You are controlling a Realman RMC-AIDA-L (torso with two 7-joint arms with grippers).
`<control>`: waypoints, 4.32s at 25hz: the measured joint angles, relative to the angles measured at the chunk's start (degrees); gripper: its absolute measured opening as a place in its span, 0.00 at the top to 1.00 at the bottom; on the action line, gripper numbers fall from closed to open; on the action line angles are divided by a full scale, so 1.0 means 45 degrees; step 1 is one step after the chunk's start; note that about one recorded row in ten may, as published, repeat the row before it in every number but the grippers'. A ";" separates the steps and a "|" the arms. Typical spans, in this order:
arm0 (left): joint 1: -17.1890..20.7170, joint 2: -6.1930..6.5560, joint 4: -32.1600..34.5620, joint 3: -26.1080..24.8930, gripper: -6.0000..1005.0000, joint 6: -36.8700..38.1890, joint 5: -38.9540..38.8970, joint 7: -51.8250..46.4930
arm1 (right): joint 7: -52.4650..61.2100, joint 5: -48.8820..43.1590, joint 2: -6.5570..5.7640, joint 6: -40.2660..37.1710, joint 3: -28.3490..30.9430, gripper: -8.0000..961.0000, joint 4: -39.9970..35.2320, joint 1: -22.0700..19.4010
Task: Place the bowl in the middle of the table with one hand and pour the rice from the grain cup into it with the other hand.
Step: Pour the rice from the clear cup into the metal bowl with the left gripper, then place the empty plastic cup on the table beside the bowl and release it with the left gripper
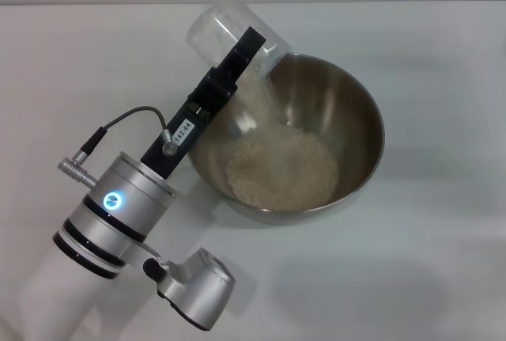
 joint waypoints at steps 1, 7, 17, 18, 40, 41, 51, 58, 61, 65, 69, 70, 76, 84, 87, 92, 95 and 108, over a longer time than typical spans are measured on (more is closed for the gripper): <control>0.0010 0.0000 0.0016 -0.0093 0.97 0.0010 0.0003 0.0137 | 0.0000 0.0000 0.0001 0.0000 0.0000 0.65 0.0003 0.0000; 0.0047 -0.0001 0.0019 -0.0063 0.97 -0.0072 0.0037 0.0151 | 0.0000 0.0000 0.0002 -0.0012 -0.0001 0.65 0.0008 -0.0007; 0.0083 -0.0001 0.0030 -0.0268 0.97 -0.0396 -0.0007 -0.0086 | 0.0000 0.0000 0.0023 -0.0043 0.0000 0.65 -0.0011 -0.0015; 0.0096 -0.0001 -0.0053 0.0038 0.97 -0.0521 0.0022 -0.0216 | 0.0000 0.0000 0.0022 -0.0033 0.0000 0.65 -0.0020 -0.0010; 0.0399 -0.0001 -0.0047 -0.0446 0.97 -0.0777 -0.0083 -0.0321 | 0.0000 0.0000 0.0040 -0.0124 0.0000 0.65 0.0003 -0.0060; 0.0420 0.0000 -0.0048 -0.0494 0.97 -0.0778 -0.0073 -0.0322 | 0.0000 0.0000 0.0041 -0.0128 0.0022 0.65 0.0005 -0.0060; 0.0688 0.0001 -0.0306 -0.0774 0.97 -0.0720 -0.0291 -0.2516 | 0.0000 0.0000 0.0041 -0.0124 0.0075 0.65 0.0010 -0.0060; 0.1067 0.0000 -0.1397 -0.0892 0.97 -0.0724 -0.2093 -0.8421 | 0.0001 0.0000 0.0040 -0.0051 0.0094 0.65 0.0011 -0.0060; 0.1075 -0.0002 -0.1589 -0.1172 0.97 -0.0762 -0.3189 -1.1530 | 0.0001 0.0000 0.0041 -0.0035 0.0092 0.65 0.0011 -0.0060; 0.1075 0.0013 -0.1674 -0.1563 0.97 -0.0895 -0.4225 -1.4084 | 0.0001 0.0000 0.0040 -0.0029 0.0060 0.65 0.0010 -0.0060; 0.1075 0.0066 -0.1632 -0.2312 0.96 -0.2023 -0.5234 -1.7224 | 0.0000 0.0000 0.0040 -0.0022 0.0017 0.65 0.0009 -0.0060; 0.1075 0.0066 -0.1563 -0.2504 0.96 -0.2365 -0.5276 -1.7796 | 0.0001 0.0000 0.0041 -0.0020 0.0012 0.65 0.0007 -0.0059; 0.0998 0.0013 -0.0993 -0.3558 0.95 -0.4355 -0.5316 -1.9698 | 0.0001 0.0000 0.0051 -0.0032 -0.0001 0.65 -0.0025 -0.0089; 0.0922 0.0021 -0.0429 -0.4017 0.94 -0.5781 -0.5356 -2.1235 | 0.0000 0.0000 0.0079 -0.0091 -0.0001 0.65 0.0006 -0.0126; 0.0919 0.0023 -0.0340 -0.4198 0.94 -0.6290 -0.5367 -2.1429 | 0.0000 0.0000 0.0079 -0.0120 -0.0001 0.65 0.0010 -0.0134; 0.0917 0.0020 -0.0295 -0.4236 0.94 -0.6712 -0.5374 -2.1622 | 0.0001 0.0000 0.0079 -0.0127 0.0007 0.65 0.0011 -0.0138; 0.0907 0.0020 -0.0280 -0.4236 0.93 -0.6943 -0.5380 -2.1634 | 0.0001 0.0000 0.0082 -0.0132 0.0002 0.65 0.0010 -0.0146; 0.1152 0.0097 -0.0598 -0.4148 0.92 -0.6989 -0.5322 -2.1698 | 0.0000 0.0000 0.0099 -0.0139 0.0057 0.65 0.0026 -0.0217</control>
